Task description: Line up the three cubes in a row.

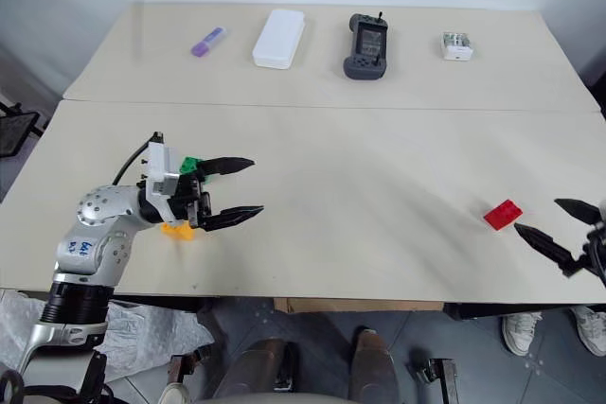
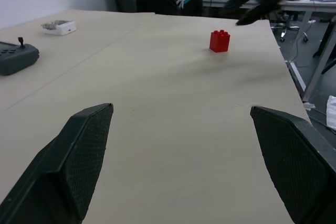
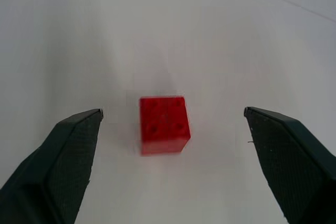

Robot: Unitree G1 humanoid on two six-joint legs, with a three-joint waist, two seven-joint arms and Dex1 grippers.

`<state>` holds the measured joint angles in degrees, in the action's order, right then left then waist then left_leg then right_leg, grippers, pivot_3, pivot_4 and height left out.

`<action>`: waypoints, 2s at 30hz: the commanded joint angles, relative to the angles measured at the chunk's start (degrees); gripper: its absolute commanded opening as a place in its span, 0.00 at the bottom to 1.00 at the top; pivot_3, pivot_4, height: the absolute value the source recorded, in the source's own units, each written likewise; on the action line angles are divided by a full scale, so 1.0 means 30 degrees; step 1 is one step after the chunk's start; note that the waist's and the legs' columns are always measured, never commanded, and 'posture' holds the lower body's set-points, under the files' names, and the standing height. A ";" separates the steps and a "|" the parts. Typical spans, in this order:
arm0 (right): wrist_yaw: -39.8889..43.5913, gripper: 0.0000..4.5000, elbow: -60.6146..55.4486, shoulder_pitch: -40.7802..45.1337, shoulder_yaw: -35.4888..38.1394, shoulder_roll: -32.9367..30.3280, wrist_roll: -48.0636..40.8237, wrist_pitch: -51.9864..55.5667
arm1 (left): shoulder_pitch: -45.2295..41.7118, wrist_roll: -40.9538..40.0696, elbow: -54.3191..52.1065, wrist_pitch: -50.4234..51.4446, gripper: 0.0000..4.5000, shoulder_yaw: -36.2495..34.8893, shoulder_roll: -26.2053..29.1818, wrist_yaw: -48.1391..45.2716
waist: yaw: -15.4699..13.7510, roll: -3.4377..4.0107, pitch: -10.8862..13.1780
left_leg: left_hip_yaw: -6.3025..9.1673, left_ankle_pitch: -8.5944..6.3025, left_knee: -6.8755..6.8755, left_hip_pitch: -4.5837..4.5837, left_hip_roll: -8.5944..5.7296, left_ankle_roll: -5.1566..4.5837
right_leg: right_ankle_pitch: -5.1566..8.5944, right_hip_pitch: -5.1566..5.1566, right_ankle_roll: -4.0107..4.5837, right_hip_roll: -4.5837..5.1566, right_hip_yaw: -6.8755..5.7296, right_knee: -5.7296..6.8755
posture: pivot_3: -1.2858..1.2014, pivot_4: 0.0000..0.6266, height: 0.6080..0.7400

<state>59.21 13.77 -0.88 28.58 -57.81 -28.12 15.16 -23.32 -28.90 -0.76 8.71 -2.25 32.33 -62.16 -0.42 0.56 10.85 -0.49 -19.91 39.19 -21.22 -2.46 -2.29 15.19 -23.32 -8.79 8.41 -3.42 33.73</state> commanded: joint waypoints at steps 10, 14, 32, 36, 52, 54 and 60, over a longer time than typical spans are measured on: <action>0.2110 0.92 0.5412 0.6029 -0.4696 -0.0363 0.3211 -0.0600 | 0.0767 0.0604 -0.1971 -0.0284 1.00 -0.0469 0.0239 0.0930 | -0.0344 0.0004 -0.0001 | 0.0006 -0.0001 0.0011 -0.0013 -0.0012 0.0003 | -0.0001 0.0002 -0.0002 0.0008 -0.0030 -0.0007 | 0.52 0.24 1.00; 0.3092 0.65 0.5307 0.6368 -0.5147 -0.0554 0.3171 -0.0071 | 0.0658 0.0583 -0.1805 -0.0365 1.00 -0.0734 0.0491 0.0982 | -0.0281 0.0005 -0.0002 | -0.0002 -0.0001 0.0011 -0.0016 -0.0009 0.0005 | -0.0001 0.0001 -0.0003 0.0003 -0.0034 -0.0009 | 0.52 0.24 1.00; 0.7542 0.34 0.1839 1.5281 -1.3117 0.3814 0.5686 -0.1391 | 0.2964 0.0022 -0.1200 -0.0736 1.00 -0.2309 0.2240 -0.0808 | 0.0240 0.0006 -0.0001 | -0.0001 -0.0010 0.0010 -0.0025 0.0042 0.0062 | 0.0001 -0.0043 0.0003 -0.0037 -0.0046 -0.0003 | 0.52 0.24 1.00; 0.8330 0.34 0.6350 1.7680 -1.4703 0.5625 0.7595 -0.5103 | 0.3733 0.0094 -0.1029 -0.1190 1.00 -0.2528 0.2308 -0.1140 | 0.0096 -0.0014 0.0010 | 0.0043 -0.0017 0.0013 -0.0046 -0.0001 0.0044 | 0.0001 -0.0049 0.0005 0.0000 -0.0074 0.0007 | 0.52 0.24 1.00; 1.0850 0.68 1.6230 2.1786 -1.4706 0.8946 0.9269 -1.2569 | 0.4694 -0.0324 -0.2329 -0.0468 1.00 -0.3913 0.2574 0.0180 | 0.0810 -0.0001 0.0016 | 0.0072 -0.0022 0.0003 -0.0026 0.0000 0.0038 | -0.0002 -0.0038 0.0040 0.0024 -0.0230 0.0030 | 0.52 0.24 1.00; 1.1062 0.82 1.5649 2.1806 -1.4192 0.8812 0.8370 -1.2850 | 0.4805 -0.0505 -0.2452 -0.0345 1.00 -0.4482 0.2558 0.0613 | 0.0807 0.0000 0.0016 | 0.0068 -0.0023 0.0004 -0.0032 0.0000 0.0039 | -0.0002 -0.0051 0.0040 0.0025 -0.0226 0.0033 | 0.52 0.24 1.00; 1.1096 1.00 1.0776 1.9767 -1.2674 0.7120 0.4116 -1.1528 | 0.6278 -0.1472 -0.3053 0.0129 1.00 -0.7284 0.2548 0.1934 | 0.0740 0.0004 0.0019 | 0.0075 -0.0030 0.0003 -0.0030 0.0006 0.0049 | -0.0002 -0.0051 0.0042 0.0025 -0.0232 0.0031 | 0.52 0.24 1.00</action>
<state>88.62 51.65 60.02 -12.70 -34.01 -10.48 -20.86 -5.78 -30.90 -7.56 8.66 -19.72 39.28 -57.98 1.80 0.58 10.90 -0.23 -20.01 39.20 -21.31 -2.43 -2.13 15.19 -23.48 -8.66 8.49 -4.15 33.82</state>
